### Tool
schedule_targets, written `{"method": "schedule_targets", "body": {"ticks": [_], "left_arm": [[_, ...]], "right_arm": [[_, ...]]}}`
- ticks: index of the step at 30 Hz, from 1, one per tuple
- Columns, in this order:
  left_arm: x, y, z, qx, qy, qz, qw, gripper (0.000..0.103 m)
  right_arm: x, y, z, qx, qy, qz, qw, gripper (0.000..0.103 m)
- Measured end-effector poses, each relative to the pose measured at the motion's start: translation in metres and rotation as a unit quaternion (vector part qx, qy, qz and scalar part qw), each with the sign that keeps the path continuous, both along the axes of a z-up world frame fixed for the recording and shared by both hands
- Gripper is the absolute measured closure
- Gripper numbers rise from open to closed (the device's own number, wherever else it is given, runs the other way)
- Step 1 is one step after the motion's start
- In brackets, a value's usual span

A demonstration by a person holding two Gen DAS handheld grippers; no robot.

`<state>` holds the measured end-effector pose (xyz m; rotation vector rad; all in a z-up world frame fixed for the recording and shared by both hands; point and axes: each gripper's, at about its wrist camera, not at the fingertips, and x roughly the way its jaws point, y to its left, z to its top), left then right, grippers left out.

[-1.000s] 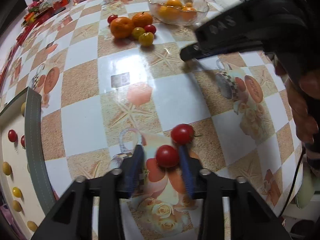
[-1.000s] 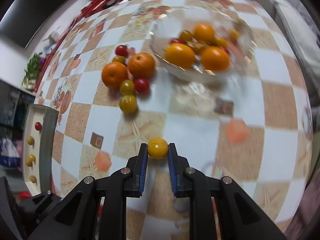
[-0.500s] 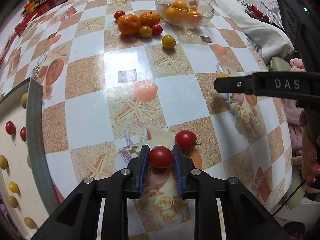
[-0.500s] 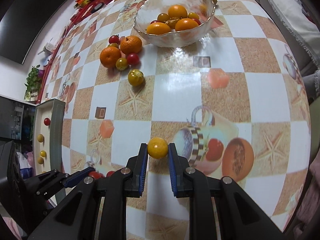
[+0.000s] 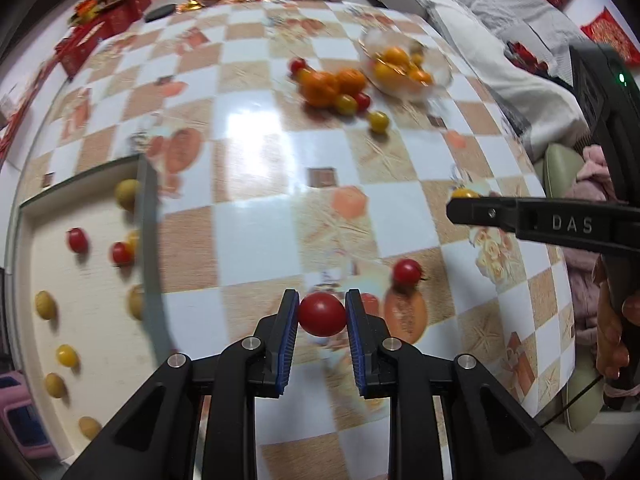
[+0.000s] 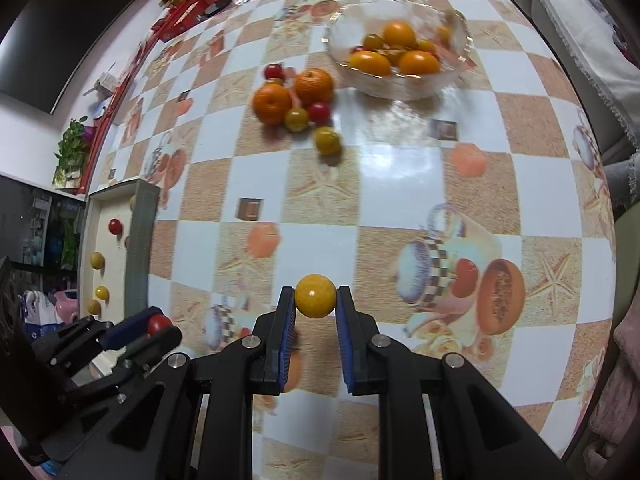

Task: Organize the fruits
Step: 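Carry both tomatoes over the white tray and open both tools to drop them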

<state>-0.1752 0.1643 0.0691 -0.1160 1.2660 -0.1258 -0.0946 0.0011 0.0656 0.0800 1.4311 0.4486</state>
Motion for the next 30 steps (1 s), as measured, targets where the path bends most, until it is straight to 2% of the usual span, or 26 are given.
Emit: {"method": "schedule_targets", "body": {"ticks": [10, 18, 23, 30], "left_arm": [[-0.021, 0.085, 0.016, 0.008, -0.018, 0.09, 0.9958, 0.078], [-0.051, 0.147, 0.0, 0.023, 0.001, 0.146, 0.989, 0.078], [-0.069, 0.163, -0.021, 0.025, 0.026, 0.16, 0.9865, 0.078], [-0.087, 0.161, -0.043, 0.037, 0.048, 0.15, 0.9868, 0.078]], "right_arm": [[-0.007, 0.079, 0.022, 0.009, -0.014, 0.066, 0.998, 0.081], [-0.017, 0.164, 0.023, 0.02, -0.009, 0.139, 0.99, 0.081], [-0.027, 0.215, 0.012, 0.026, 0.01, 0.18, 0.983, 0.081], [-0.037, 0.282, -0.012, 0.016, 0.034, 0.235, 0.971, 0.081]]}}
